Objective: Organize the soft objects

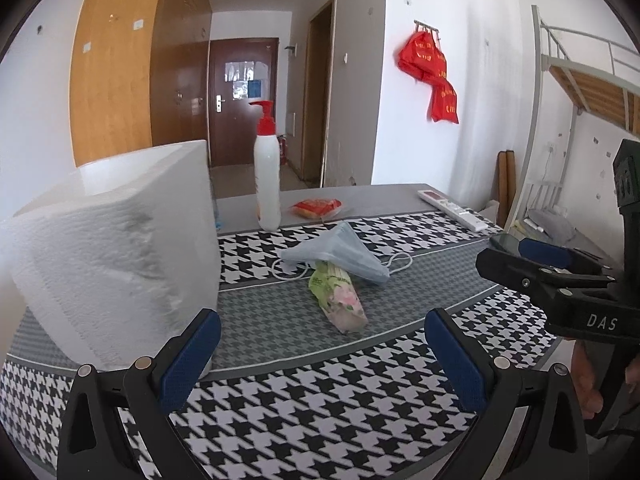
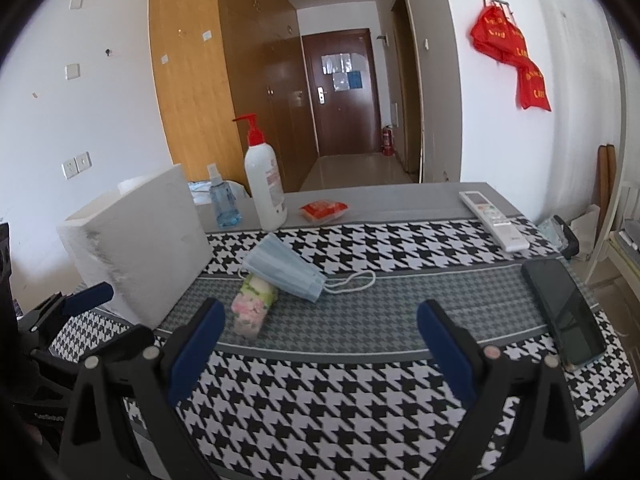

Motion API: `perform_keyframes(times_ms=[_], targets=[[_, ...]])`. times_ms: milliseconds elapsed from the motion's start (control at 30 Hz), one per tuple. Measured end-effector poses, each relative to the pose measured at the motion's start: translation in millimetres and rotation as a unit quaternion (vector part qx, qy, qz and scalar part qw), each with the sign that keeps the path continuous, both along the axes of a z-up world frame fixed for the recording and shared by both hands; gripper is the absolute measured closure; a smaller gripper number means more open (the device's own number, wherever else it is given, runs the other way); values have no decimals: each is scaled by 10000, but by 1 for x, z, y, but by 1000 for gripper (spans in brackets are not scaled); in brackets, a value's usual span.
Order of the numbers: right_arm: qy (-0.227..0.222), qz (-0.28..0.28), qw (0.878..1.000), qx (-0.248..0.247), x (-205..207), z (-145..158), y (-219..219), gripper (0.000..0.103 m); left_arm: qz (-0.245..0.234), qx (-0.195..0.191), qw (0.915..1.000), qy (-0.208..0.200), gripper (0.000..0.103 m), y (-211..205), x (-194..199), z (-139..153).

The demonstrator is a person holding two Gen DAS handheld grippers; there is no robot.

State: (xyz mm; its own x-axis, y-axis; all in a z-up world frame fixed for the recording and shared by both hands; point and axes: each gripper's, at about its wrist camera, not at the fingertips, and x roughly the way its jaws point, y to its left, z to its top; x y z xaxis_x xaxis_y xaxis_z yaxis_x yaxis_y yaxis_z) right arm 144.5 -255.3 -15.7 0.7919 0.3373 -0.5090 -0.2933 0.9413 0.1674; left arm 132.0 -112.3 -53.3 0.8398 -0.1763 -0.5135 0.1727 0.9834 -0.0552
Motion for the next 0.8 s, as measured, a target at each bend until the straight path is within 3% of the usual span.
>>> perform_keyframes(times_ms=[800], targets=[[378, -116, 9992, -10, 37, -22, -31, 5, -42, 295, 9968, 739, 1, -28, 69, -24]])
